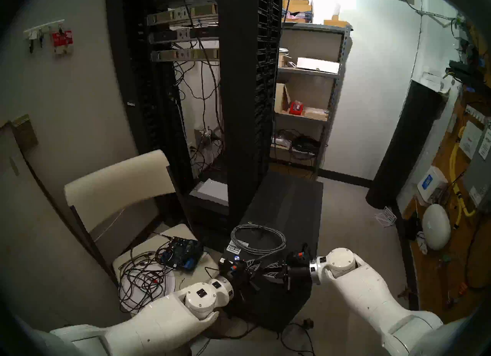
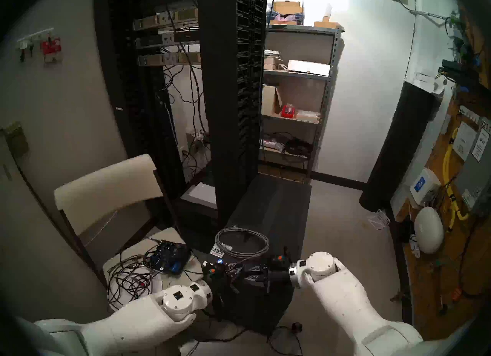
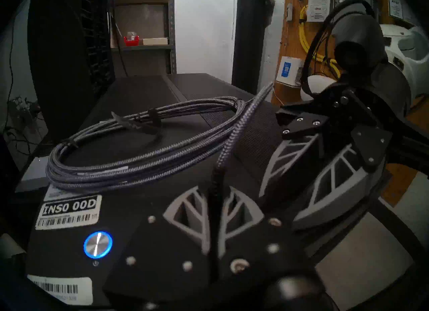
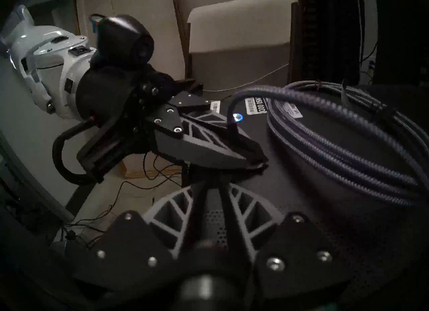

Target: Insert the cable into the workstation's USB slot

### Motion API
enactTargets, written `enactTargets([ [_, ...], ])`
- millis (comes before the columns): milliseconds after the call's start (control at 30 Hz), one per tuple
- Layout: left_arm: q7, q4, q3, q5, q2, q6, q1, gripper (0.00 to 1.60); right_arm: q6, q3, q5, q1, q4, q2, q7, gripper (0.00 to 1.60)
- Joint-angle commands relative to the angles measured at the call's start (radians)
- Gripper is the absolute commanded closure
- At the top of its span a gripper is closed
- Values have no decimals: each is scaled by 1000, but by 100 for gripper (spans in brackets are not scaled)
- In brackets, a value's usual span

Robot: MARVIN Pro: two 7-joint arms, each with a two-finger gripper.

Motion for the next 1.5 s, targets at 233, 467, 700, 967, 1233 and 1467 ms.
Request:
enactTargets([
  [233, 13, 4, -13, -9, 7, 8, -5, 160, -7, 25, 12, -23, -103, 6, -19, 51],
  [467, 13, 6, -12, -10, 5, 10, -7, 160, 1, 40, 18, -40, -134, 12, -19, 70],
  [700, 12, 10, -10, -10, 3, 8, -9, 160, -10, 44, 17, -26, -118, -1, -24, 72],
  [967, 12, 9, -6, -9, 3, 11, -12, 160, -32, 53, 15, -2, -89, -26, -39, 58],
  [1233, 14, 8, -3, -8, 3, 11, -13, 160, -53, 51, 21, 8, -71, -38, -16, 67],
  [1467, 14, 9, -2, -8, 1, 11, -13, 160, -62, 55, 18, 12, -65, -54, -17, 80],
])
